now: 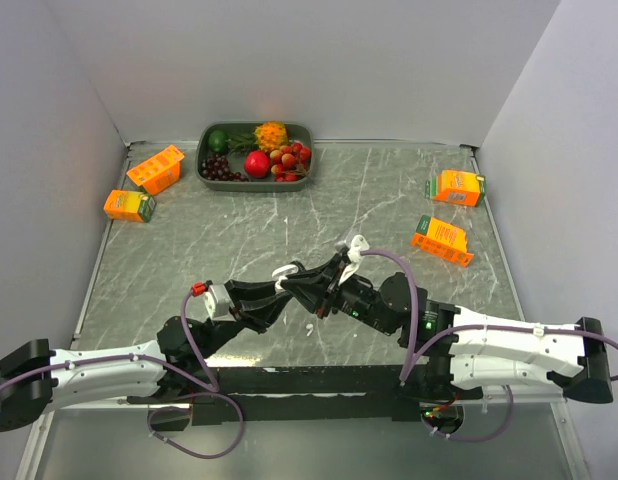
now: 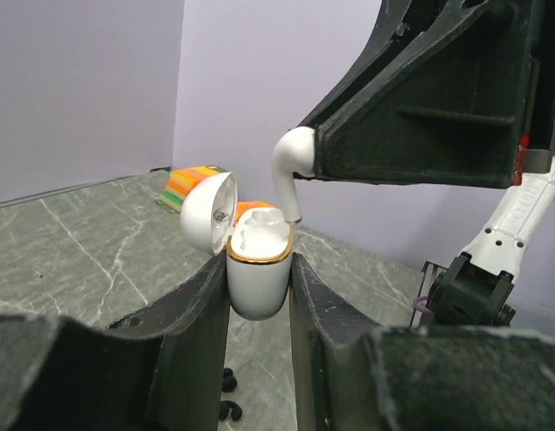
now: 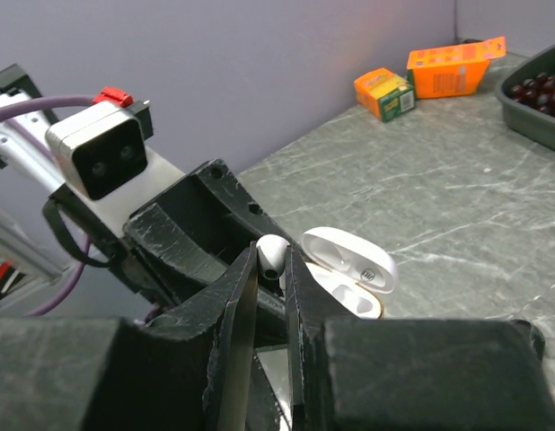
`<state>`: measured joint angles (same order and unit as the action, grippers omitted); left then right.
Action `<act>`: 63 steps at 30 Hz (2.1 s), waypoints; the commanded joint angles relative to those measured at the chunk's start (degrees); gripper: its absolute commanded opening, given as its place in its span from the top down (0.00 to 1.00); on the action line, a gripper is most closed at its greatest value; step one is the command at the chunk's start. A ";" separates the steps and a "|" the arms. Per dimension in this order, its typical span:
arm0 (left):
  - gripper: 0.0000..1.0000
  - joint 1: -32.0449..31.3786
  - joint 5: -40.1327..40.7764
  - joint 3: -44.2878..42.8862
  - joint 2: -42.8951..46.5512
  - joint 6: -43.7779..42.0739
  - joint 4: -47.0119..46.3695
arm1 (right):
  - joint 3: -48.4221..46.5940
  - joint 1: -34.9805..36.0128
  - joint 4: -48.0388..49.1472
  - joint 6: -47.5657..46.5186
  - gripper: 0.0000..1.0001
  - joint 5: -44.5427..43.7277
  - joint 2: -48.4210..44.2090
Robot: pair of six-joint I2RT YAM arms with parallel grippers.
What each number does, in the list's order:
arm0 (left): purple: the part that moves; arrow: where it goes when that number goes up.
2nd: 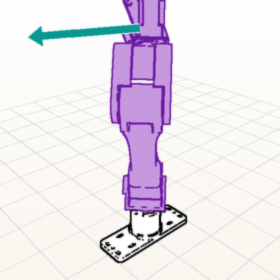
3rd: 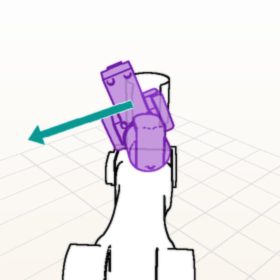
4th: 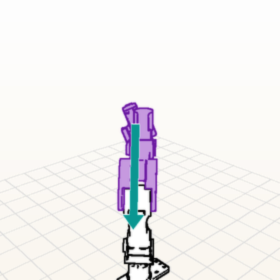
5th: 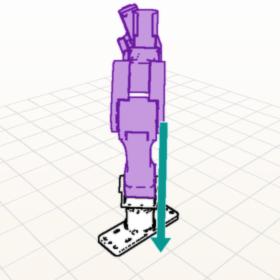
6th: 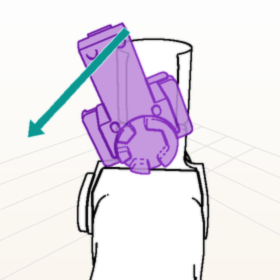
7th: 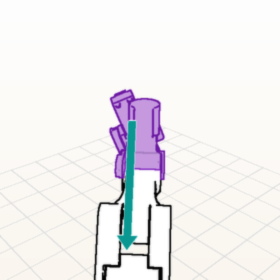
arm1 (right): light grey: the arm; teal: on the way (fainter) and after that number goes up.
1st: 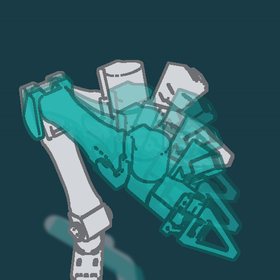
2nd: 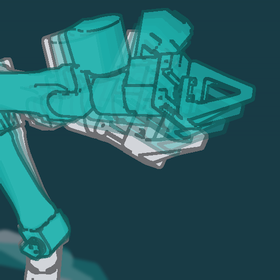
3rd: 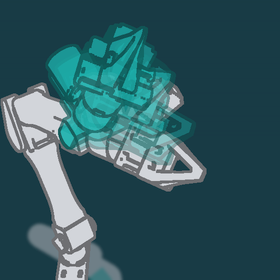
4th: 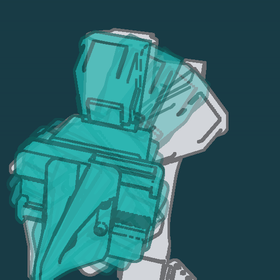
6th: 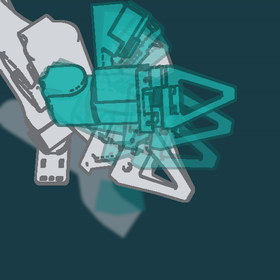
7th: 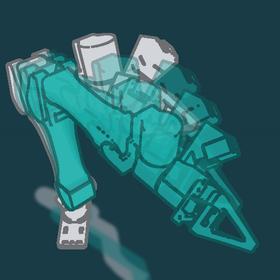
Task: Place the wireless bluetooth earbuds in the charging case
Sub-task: Place the earbud in the charging case.
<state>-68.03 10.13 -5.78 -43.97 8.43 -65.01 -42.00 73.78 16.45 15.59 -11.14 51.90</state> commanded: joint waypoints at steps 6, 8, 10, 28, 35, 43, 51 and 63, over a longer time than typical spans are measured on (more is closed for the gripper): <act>0.99 0.35 -0.99 -0.37 0.72 1.59 -2.14 | -0.54 2.69 5.09 -1.71 1.00 -8.20 2.77; 0.99 0.27 -0.90 -0.28 1.25 1.59 -1.87 | -0.63 2.77 5.00 -1.71 1.00 -8.38 3.03; 0.99 0.27 -0.73 -0.28 1.51 1.59 -1.52 | -0.63 2.77 4.91 -1.71 1.00 -8.55 2.94; 0.99 0.27 -0.46 0.16 2.30 1.86 -1.34 | -1.33 3.30 5.17 -0.57 1.00 -8.20 4.26; 0.99 0.27 -0.02 0.07 2.57 2.21 -0.73 | -1.68 3.92 6.84 -1.09 1.00 -9.43 4.96; 0.99 0.27 -0.02 -0.11 2.74 2.12 -0.90 | -1.68 4.36 5.97 -0.65 1.00 -9.69 5.93; 0.99 0.35 0.68 0.07 3.54 1.95 -0.20 | -2.03 4.62 2.10 0.05 0.86 -11.45 5.05; 0.99 0.27 0.94 -0.28 3.54 1.86 -0.38 | -2.47 4.53 -1.15 0.93 0.64 -13.56 5.05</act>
<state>-67.81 10.66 -5.48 -41.25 9.93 -61.41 -42.37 77.91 17.30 15.92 -23.09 57.49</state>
